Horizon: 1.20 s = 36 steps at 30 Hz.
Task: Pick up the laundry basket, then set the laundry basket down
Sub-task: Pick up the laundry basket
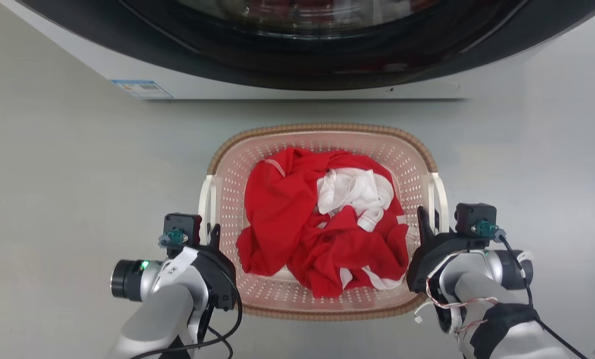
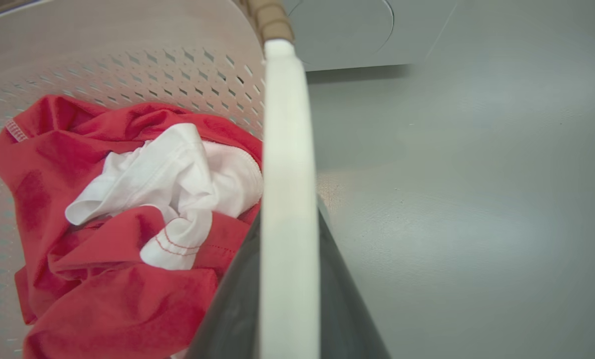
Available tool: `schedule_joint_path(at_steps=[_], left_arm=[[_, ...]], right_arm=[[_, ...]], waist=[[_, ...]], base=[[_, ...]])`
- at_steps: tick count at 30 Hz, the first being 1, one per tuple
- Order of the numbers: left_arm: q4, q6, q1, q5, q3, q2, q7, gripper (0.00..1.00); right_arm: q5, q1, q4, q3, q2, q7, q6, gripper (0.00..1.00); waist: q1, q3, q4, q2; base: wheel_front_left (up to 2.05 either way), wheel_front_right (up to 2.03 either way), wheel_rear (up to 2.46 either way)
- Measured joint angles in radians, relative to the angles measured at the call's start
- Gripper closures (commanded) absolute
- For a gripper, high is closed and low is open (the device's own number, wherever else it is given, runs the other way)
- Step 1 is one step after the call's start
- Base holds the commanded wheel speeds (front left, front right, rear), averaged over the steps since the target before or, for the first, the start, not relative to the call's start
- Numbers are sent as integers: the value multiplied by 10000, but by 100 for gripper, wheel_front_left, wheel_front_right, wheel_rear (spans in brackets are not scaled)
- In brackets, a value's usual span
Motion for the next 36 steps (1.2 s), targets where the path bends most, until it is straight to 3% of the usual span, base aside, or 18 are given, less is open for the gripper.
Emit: schedule_joint_path(at_steps=[36], left_arm=[[855, -190, 3085, -608, -1415, 54, 1149, 100]], right_arm=[[2686, 3296, -173, 2759, 10, 1772, -100, 100]], waist=[[-1, -4322, -360, -1]], base=[[0, 0, 0]])
